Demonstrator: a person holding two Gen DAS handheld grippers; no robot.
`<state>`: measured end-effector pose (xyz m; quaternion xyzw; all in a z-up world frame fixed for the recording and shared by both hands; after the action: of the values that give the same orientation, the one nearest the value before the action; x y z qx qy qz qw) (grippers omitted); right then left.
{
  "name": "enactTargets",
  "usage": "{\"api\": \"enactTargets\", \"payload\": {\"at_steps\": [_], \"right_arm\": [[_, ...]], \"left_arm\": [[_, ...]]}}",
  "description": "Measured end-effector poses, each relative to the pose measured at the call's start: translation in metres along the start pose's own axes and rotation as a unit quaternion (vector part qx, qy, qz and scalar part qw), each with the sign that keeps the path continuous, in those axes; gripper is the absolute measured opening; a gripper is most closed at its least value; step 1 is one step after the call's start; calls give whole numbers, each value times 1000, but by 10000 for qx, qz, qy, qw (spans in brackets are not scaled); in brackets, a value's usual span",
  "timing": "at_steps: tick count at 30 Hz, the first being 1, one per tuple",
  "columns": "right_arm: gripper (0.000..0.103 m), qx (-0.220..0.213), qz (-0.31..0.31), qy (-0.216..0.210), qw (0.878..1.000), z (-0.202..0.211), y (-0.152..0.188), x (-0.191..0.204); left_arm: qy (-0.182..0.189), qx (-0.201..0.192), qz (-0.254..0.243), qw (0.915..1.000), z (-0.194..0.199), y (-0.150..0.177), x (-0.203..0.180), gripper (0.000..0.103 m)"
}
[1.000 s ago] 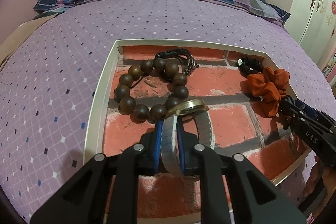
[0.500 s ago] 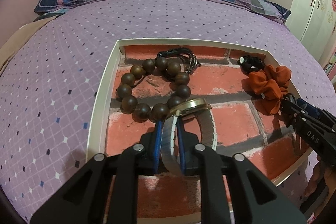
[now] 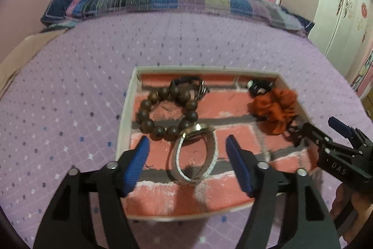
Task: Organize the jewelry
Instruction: 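Open left tool to drop watch in tray while right tool releases claw clip, then withdraw both tools from the tray toward the remaining items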
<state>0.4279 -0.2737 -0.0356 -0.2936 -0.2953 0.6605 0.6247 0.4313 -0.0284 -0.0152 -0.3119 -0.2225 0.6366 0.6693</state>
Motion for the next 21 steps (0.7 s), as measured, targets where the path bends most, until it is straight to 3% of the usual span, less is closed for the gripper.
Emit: {"api": "enactTargets", "payload": {"at_steps": [2, 8, 11, 15, 21], "right_arm": [[98, -168, 82, 73, 9998, 18, -3, -1], [99, -443, 215, 201, 9986, 87, -4, -18], [99, -581, 175, 272, 9978, 125, 4, -27], [99, -693, 69, 393, 9968, 166, 28, -36], [99, -798, -72, 536, 9953, 211, 93, -38]], "left_arm": [[-55, -211, -55, 9997, 23, -4, -1, 78], [-223, -701, -148, 9972, 95, -7, 2, 86], [-299, -966, -100, 9948, 136, -1, 5, 95], [-294, -1159, -48, 9928, 175, 18, 6, 96], [-163, -1115, 89, 9936, 206, 74, 4, 96]]}}
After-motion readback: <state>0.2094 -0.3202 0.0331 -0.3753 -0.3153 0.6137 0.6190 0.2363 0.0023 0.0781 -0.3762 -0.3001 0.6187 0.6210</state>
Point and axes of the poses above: each gripper's, at about its wrist camera, not at the fingertips, and z roughly against the way its jaws point, x to its left, y to its underside, the point moved 2 cm from there along -z, roughly the way its jaws point, and after that the axes turned 2 degrees about z, right-handed, at the moved point
